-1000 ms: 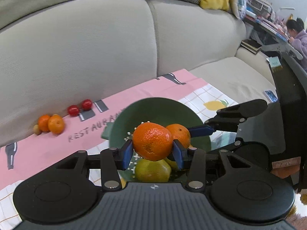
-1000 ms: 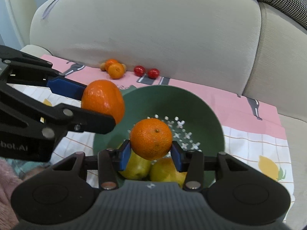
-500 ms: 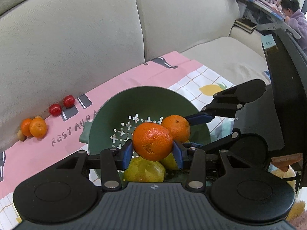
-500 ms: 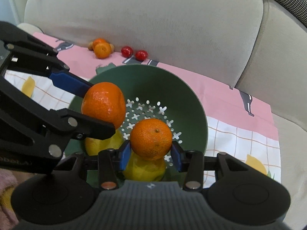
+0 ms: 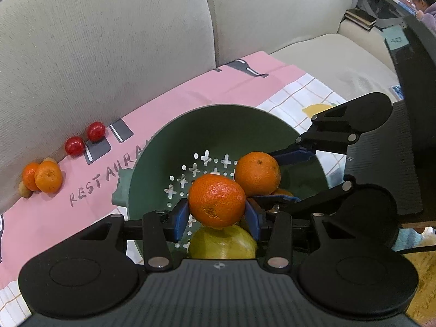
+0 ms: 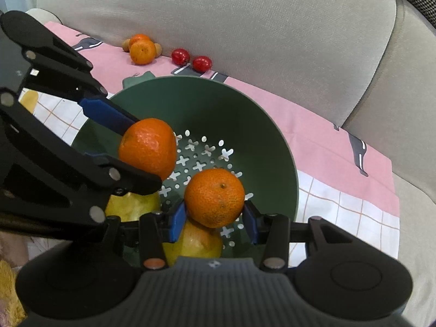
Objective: Organize fruits
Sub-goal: 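Open both tools to drop the mandarins into the colander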
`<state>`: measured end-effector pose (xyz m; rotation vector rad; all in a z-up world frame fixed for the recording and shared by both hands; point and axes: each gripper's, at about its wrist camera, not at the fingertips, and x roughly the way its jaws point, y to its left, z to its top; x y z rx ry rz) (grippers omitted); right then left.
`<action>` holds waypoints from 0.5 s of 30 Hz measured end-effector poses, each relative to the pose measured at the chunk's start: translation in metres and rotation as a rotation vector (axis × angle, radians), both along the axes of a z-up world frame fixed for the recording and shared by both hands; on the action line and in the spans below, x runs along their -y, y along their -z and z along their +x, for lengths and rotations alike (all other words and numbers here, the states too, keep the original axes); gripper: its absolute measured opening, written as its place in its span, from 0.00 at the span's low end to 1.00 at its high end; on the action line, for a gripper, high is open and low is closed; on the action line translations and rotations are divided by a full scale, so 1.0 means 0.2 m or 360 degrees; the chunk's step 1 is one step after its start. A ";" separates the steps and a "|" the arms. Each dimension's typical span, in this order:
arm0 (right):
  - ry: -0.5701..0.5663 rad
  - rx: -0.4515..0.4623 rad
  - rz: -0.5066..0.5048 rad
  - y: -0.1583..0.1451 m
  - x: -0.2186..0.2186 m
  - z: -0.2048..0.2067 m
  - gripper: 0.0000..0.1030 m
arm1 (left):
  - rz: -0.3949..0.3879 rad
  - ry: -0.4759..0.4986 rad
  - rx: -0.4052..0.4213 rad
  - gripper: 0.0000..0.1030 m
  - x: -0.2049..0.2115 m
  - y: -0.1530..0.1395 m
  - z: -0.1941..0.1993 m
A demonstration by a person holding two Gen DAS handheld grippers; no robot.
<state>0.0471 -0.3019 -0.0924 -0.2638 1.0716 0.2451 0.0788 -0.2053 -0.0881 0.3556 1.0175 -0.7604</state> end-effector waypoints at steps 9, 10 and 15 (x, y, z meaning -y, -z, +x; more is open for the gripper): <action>-0.0020 -0.0036 -0.0006 0.05 -0.01 0.05 0.41 | 0.0050 -0.0025 -0.0047 0.48 0.01 0.08 0.07; -0.0020 -0.0039 -0.0009 0.05 -0.01 0.05 0.41 | 0.0054 -0.0030 -0.0054 0.48 0.01 0.09 0.08; -0.0018 -0.0053 -0.0010 0.06 -0.01 0.06 0.42 | 0.0066 -0.0056 -0.0085 0.49 0.00 0.12 0.10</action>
